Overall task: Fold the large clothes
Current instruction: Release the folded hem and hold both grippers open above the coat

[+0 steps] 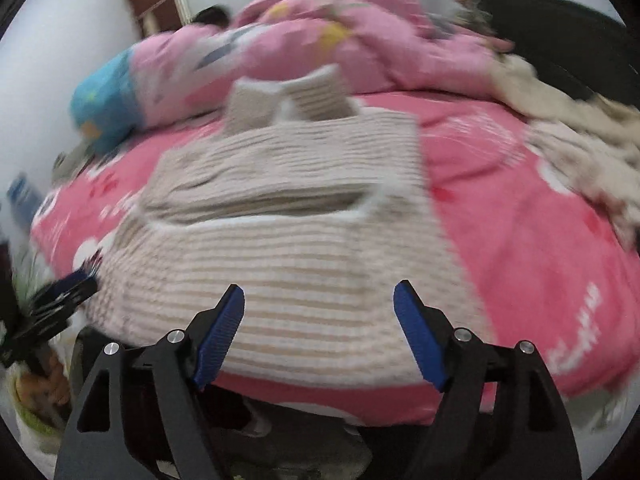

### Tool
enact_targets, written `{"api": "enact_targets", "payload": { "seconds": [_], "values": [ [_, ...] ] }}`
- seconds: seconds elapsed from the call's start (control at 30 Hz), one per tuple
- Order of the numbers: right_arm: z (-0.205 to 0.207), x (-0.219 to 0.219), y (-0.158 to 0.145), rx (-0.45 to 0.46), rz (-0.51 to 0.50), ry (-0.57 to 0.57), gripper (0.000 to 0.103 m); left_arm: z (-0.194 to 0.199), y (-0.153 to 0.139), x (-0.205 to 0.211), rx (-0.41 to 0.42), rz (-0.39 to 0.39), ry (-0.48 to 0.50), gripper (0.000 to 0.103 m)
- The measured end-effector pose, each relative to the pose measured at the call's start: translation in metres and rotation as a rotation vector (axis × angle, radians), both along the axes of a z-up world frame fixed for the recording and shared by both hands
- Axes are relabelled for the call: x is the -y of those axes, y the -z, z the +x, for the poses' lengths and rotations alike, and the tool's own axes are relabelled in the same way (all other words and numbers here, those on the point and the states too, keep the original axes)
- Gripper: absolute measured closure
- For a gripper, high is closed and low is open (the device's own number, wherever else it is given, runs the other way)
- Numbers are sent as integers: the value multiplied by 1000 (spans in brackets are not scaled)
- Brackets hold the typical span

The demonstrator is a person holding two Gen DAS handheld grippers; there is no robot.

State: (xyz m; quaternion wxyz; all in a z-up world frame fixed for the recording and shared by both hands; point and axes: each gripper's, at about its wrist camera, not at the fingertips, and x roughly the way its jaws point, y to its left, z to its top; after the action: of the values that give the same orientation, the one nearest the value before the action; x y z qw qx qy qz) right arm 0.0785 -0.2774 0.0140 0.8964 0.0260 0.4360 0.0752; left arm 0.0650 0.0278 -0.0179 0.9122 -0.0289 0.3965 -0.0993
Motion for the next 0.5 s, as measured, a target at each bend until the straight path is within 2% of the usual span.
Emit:
{"api": "enact_targets", "payload": {
  "seconds": [0.1,0.2,0.27,0.33,0.5],
  "values": [
    [7,-21,17,-35,-13,-44,28,11,13,4,-30,11,1,37],
    [19,-28,54,-122,-50,-27,27,20,29,-1,-71,-15,-18,37],
    [23,-21,74,-153,4,6,19,21,35,-5,-82,-47,-26,37],
    [22,-14,73,-151,51,18,18,21,36,-5,-75,-47,-24,37],
    [24,-13,71,-165,49,21,14,20,36,-5,-72,-63,-26,36]
  ]
}}
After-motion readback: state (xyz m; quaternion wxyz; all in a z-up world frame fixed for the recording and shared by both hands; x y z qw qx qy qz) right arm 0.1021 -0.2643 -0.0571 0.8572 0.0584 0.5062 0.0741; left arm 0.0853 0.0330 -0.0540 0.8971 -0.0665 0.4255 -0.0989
